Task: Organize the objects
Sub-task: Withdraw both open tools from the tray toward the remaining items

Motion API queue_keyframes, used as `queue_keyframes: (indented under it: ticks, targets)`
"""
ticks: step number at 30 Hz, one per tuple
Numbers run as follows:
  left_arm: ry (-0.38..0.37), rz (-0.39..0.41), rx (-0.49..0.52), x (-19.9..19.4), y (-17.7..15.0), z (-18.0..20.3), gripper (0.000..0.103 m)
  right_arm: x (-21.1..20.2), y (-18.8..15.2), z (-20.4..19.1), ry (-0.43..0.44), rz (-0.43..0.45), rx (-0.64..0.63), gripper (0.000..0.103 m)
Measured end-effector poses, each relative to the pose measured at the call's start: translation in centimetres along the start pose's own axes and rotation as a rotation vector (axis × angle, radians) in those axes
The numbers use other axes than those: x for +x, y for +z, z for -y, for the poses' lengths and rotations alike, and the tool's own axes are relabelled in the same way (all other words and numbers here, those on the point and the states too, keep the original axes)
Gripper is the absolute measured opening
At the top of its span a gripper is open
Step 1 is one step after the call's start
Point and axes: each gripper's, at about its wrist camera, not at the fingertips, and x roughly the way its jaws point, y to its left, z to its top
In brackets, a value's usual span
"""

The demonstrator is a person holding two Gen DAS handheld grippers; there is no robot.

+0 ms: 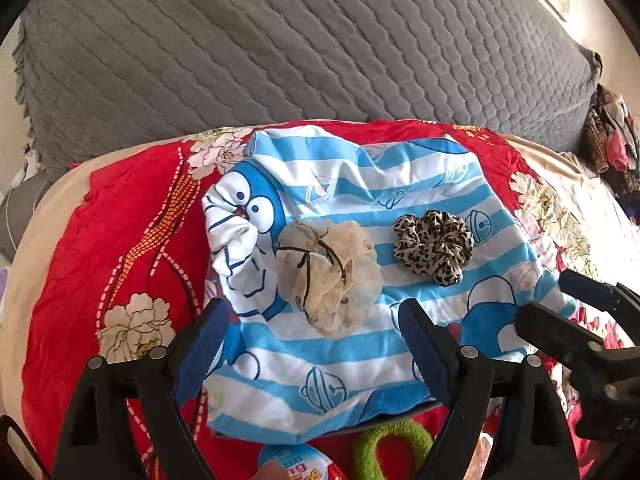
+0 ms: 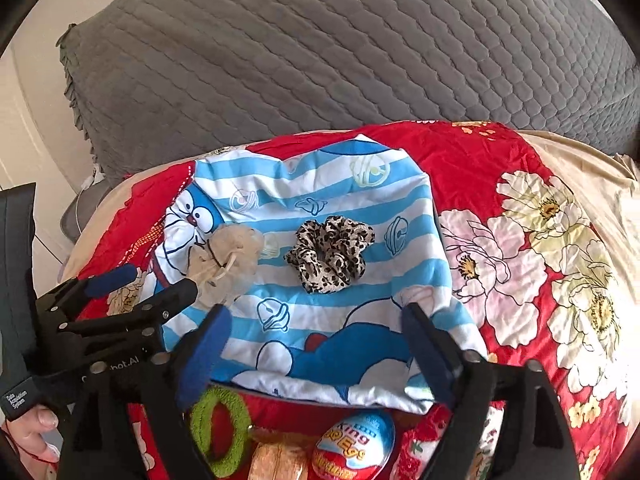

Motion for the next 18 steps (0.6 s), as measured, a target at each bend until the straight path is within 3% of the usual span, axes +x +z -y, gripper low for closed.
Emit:
queue_keyframes:
  ticks: [6, 18]
  targets:
    - [0.008, -0.001, 0.010, -1.0, -0.9, -0.2, 0.087, -1.4, -1.0, -0.4, 0.022, 0.009, -0.005, 0.100]
    - [0.008, 0.006, 0.029, -3.2, -2.9, -0.2, 0.087, -3.9, -3.0, -1.6, 0.027, 0.037, -0.047, 0.101]
